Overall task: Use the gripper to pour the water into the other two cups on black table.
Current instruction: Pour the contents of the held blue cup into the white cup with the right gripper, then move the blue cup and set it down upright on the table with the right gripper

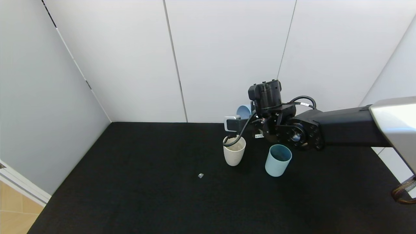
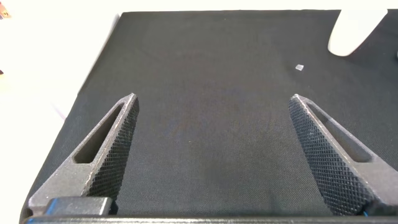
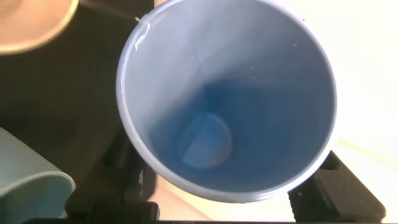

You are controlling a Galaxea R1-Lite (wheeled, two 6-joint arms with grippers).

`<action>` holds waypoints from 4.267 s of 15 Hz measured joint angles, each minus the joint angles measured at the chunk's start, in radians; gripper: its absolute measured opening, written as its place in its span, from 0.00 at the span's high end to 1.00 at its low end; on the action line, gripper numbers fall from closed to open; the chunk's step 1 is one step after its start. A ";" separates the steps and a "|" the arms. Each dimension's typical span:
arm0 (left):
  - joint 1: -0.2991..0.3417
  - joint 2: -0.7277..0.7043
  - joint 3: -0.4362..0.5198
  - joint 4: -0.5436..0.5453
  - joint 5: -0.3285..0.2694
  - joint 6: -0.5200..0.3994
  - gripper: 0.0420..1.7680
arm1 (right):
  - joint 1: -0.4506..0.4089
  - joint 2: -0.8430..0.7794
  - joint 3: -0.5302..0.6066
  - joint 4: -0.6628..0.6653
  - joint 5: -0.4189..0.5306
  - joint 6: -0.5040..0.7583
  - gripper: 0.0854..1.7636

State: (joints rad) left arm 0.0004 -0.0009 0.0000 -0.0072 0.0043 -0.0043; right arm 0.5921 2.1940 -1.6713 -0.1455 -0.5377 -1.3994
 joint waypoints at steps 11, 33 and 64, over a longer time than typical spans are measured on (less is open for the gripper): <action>0.000 0.000 0.000 0.000 0.000 0.000 0.03 | -0.020 -0.105 0.056 0.010 0.102 0.509 0.30; 0.000 0.000 0.000 0.000 0.000 0.000 0.03 | -0.573 -0.487 1.112 -0.752 0.595 1.130 0.30; 0.000 0.000 0.000 0.000 0.000 0.000 0.03 | -0.560 -0.218 1.320 -1.196 0.603 1.226 0.06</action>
State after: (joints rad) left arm 0.0009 -0.0009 0.0000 -0.0072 0.0043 -0.0043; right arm 0.0321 1.9757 -0.3517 -1.3413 0.0653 -0.1730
